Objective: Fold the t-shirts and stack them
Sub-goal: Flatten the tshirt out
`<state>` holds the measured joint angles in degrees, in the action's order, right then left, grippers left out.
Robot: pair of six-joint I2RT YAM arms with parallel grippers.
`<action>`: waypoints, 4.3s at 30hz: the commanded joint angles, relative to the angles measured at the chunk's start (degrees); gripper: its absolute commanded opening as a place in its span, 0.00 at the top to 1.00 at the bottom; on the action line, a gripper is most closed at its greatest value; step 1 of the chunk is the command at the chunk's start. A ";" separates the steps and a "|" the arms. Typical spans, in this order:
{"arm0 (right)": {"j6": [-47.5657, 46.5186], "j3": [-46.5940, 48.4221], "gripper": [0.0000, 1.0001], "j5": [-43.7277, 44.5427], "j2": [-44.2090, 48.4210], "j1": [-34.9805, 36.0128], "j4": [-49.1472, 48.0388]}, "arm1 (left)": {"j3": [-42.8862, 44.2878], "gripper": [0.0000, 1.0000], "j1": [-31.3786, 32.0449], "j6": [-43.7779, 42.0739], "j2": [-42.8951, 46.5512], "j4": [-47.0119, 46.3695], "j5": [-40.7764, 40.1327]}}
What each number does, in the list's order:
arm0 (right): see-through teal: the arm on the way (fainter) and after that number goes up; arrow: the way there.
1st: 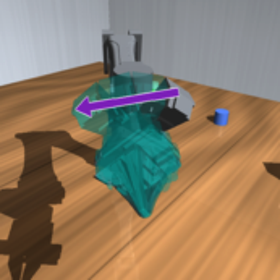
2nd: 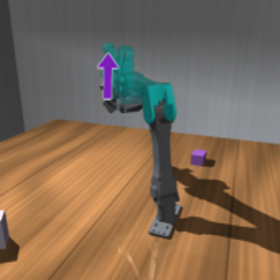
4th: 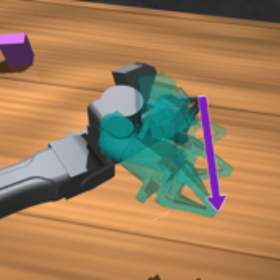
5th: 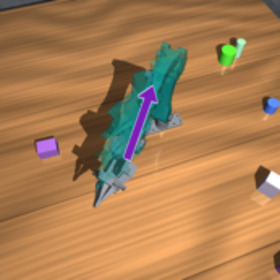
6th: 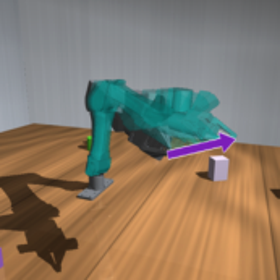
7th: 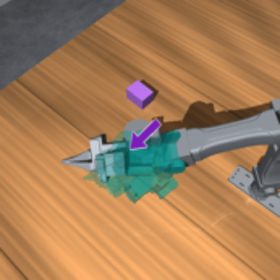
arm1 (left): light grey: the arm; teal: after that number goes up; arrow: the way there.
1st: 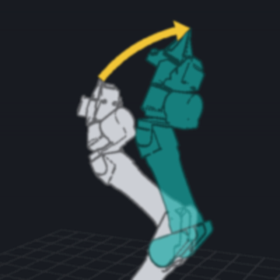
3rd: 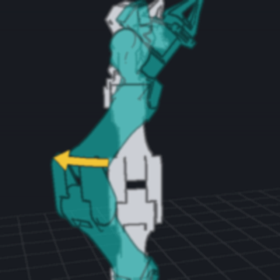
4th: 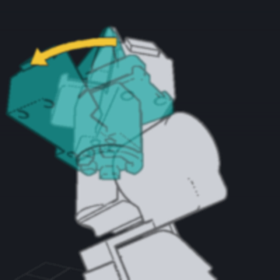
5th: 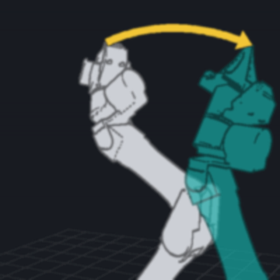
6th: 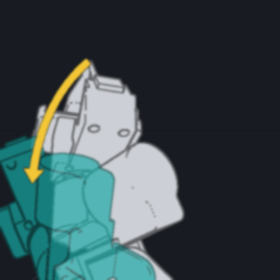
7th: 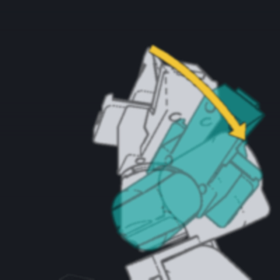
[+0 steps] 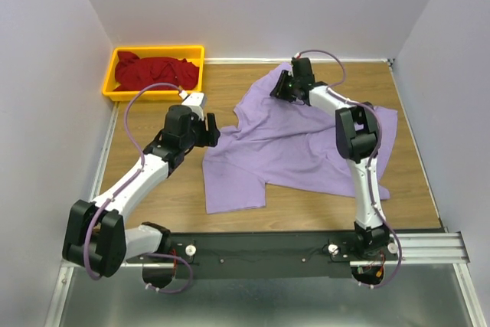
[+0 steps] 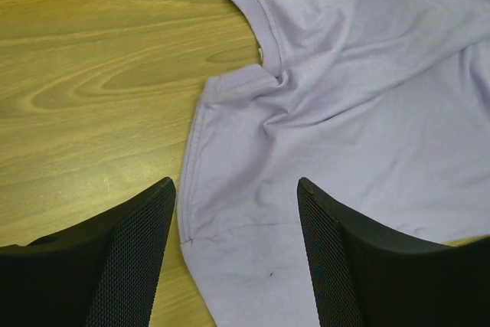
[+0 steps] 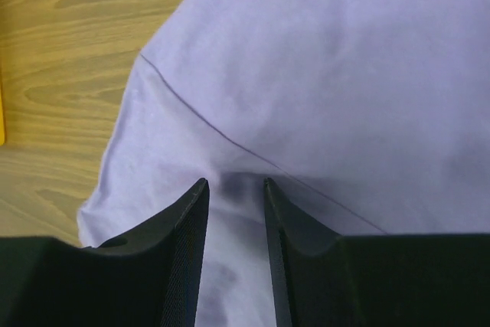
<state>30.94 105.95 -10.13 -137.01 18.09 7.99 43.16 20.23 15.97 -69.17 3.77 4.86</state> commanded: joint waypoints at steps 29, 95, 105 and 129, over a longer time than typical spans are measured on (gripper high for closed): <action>-3.78 -24.37 0.52 1.43 23.10 3.82 3.09 | 2.63 0.27 -3.35 1.17 -10.01 0.09 3.05; -4.57 -17.90 0.50 -17.99 18.81 -1.78 -0.43 | 47.40 0.31 -2.21 -0.67 -31.00 -1.99 -9.42; 1.92 -11.56 0.50 -20.02 5.80 11.88 -6.40 | 11.30 0.26 -2.21 -2.52 2.17 -7.99 -19.80; 5.19 20.78 0.42 -8.93 -17.41 6.79 -7.37 | -2.73 0.27 -2.04 -1.11 5.27 -8.25 -10.49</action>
<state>36.86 122.04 -21.67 -150.65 26.98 -1.67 38.76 18.06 14.61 -62.92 -4.84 -8.64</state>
